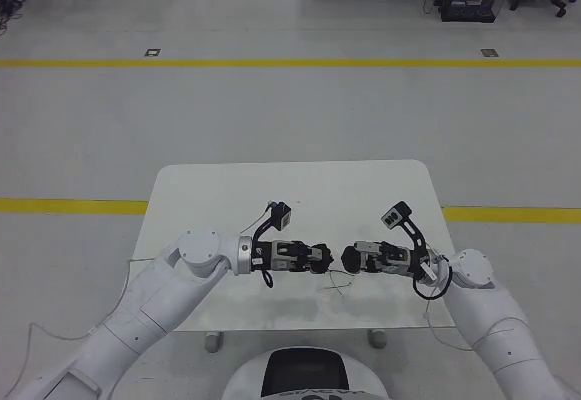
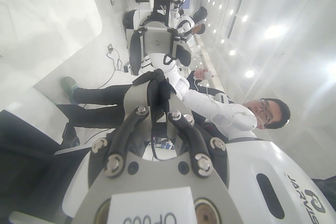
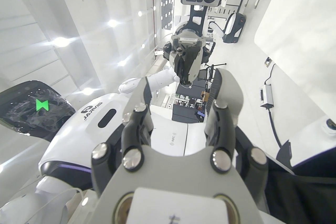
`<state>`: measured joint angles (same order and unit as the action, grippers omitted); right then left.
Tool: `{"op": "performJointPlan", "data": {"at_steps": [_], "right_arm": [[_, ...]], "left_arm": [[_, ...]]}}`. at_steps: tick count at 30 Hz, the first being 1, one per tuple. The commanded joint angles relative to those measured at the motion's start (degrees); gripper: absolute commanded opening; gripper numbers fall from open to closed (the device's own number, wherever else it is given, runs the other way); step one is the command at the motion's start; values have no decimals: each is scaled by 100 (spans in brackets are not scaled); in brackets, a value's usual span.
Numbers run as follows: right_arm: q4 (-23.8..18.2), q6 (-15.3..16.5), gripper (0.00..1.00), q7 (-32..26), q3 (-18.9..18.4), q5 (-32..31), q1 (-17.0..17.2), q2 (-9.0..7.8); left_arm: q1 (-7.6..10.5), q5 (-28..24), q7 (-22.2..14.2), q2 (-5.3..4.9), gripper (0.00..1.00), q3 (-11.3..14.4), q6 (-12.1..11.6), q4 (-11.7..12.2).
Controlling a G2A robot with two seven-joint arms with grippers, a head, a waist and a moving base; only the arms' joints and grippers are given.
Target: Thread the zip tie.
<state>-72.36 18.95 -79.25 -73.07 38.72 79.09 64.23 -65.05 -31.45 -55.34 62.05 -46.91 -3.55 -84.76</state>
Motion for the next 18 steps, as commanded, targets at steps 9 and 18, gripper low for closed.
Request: {"op": "performJointPlan", "data": {"at_steps": [9,18], "right_arm": [[-9,-9,100,-5,-15,3,9,-6],[-513,53,100,802,-210,-1918,-26,-141]], "left_arm": [[-24,23,47,-4,0,-4,-80,-3],[-113,895,618,-127,0,-313,-269,-189]]}}
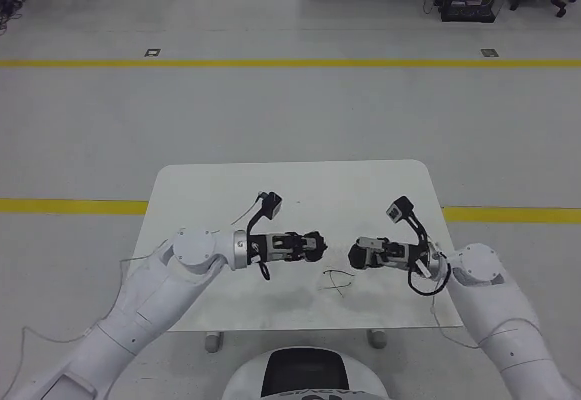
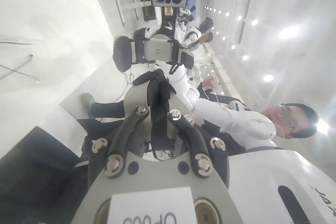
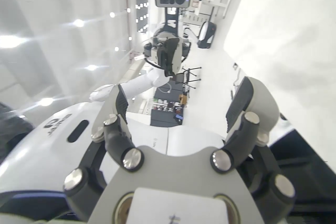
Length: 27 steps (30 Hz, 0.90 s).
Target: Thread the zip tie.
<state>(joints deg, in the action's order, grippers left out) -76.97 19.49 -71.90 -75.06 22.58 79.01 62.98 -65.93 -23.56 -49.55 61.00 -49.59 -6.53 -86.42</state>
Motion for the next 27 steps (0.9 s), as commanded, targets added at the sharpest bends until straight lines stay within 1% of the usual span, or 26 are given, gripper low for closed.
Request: {"op": "performJointPlan", "data": {"at_steps": [1,3,4,7,11,13,16,20,21,22,23,24,25,27], "right_arm": [[-110,-1,100,126,-5,-582,-37,-32],[-281,-1,100,156,46,-1129,-73,-59],[-335,-1,100,267,21,-1376,-65,-74],[-335,-1,100,267,21,-1376,-65,-74],[-335,-1,100,267,21,-1376,-65,-74],[-472,-66,100,453,89,-1693,-89,-77],[-760,-397,100,682,303,-2611,-245,-88],[-949,-1162,100,748,796,-3563,-526,-52],[-969,-1365,100,714,988,-3857,-635,-33],[-965,-1489,100,760,1108,-3962,-705,-12],[-933,-1593,100,808,1209,-3979,-761,11],[-905,-1679,100,738,1341,-4108,-830,27],[-906,-1689,100,712,1463,-4202,-924,46],[-896,-1688,100,721,1480,-4211,-938,49]], "left_arm": [[-55,148,93,-39,0,-96,53,-39],[-126,220,200,-74,0,-198,94,-75],[-170,225,259,-88,0,-246,104,-98],[-318,29,344,-109,0,-357,-67,-198],[-318,29,344,-109,0,-357,-67,-198],[-339,53,443,-106,0,-351,-64,-205],[-346,113,453,-135,0,-456,-54,-165],[-416,127,356,-201,0,-671,-10,-150],[-448,141,336,-223,0,-737,16,-151],[-476,127,312,-238,0,-782,46,-151],[-501,101,305,-250,0,-827,64,-155],[-533,60,307,-260,0,-866,80,-156],[-566,22,290,-270,0,-898,103,-164],[-595,-83,199,-273,0,-900,90,-194]]}}
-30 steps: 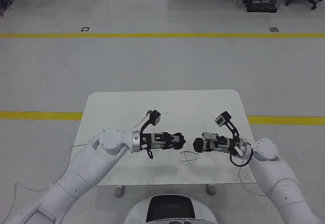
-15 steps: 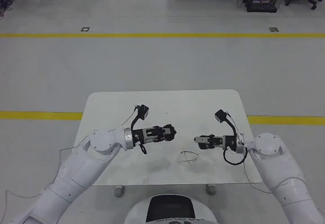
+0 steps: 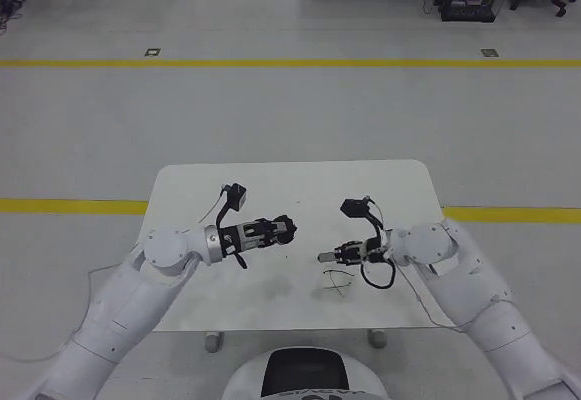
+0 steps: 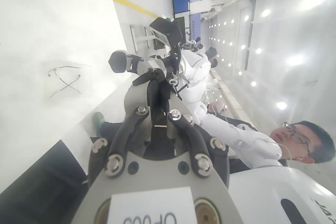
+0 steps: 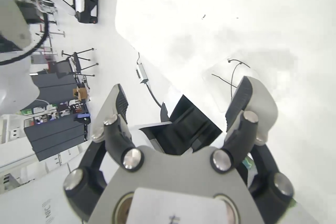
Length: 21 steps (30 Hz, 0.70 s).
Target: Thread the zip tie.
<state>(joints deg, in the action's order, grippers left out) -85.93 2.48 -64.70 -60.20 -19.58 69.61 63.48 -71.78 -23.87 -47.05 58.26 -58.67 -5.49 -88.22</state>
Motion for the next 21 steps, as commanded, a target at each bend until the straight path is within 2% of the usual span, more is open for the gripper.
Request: {"op": "performJointPlan", "data": {"at_steps": [1,7,10,12,14,18,21], "right_arm": [[-1,13,100,2,-7,5,3,-1],[-4,15,100,28,-1,-20,7,-2],[-147,-143,100,-7,180,-593,-80,-7],[-281,-434,100,-243,436,-1088,-257,15],[-367,-859,100,-449,758,-1569,-441,66],[-323,-1462,100,-738,1272,-1768,-749,211],[-134,-1882,100,-874,1589,-1813,-920,324]], "left_arm": [[-9,-86,-108,4,0,25,-41,-23],[-9,-86,-108,4,0,25,-41,-23],[-22,-70,11,8,0,31,-29,-32],[-20,-73,27,-4,0,-23,-19,-11],[-35,-119,24,-22,0,-108,-18,6],[-84,-137,6,-50,0,-205,-4,0],[-115,-86,25,-52,0,-170,55,-52]]}}
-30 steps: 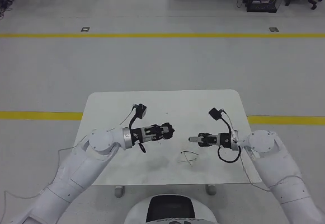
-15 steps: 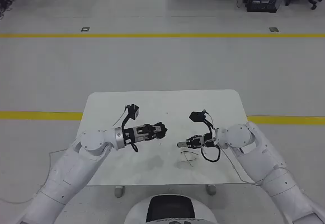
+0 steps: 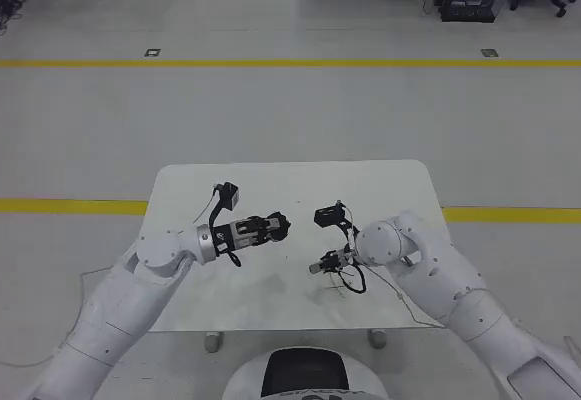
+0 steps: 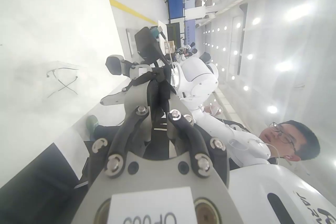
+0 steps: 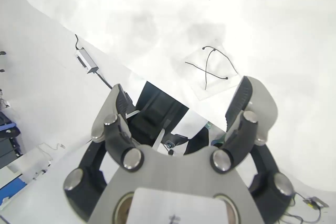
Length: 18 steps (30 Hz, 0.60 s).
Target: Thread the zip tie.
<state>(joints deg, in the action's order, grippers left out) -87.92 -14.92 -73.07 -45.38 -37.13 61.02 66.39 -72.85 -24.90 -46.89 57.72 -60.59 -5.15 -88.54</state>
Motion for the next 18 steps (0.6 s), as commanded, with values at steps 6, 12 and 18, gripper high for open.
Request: {"op": "performJointPlan", "data": {"at_steps": [6,12,18], "right_arm": [[156,-282,100,79,181,-12,-117,85],[132,-259,100,155,205,-75,-98,86],[-455,-456,100,-177,303,-891,104,53]], "left_arm": [[23,100,-58,8,0,112,57,-86],[23,100,-58,8,0,112,57,-86],[23,100,-58,8,0,112,57,-86]]}}
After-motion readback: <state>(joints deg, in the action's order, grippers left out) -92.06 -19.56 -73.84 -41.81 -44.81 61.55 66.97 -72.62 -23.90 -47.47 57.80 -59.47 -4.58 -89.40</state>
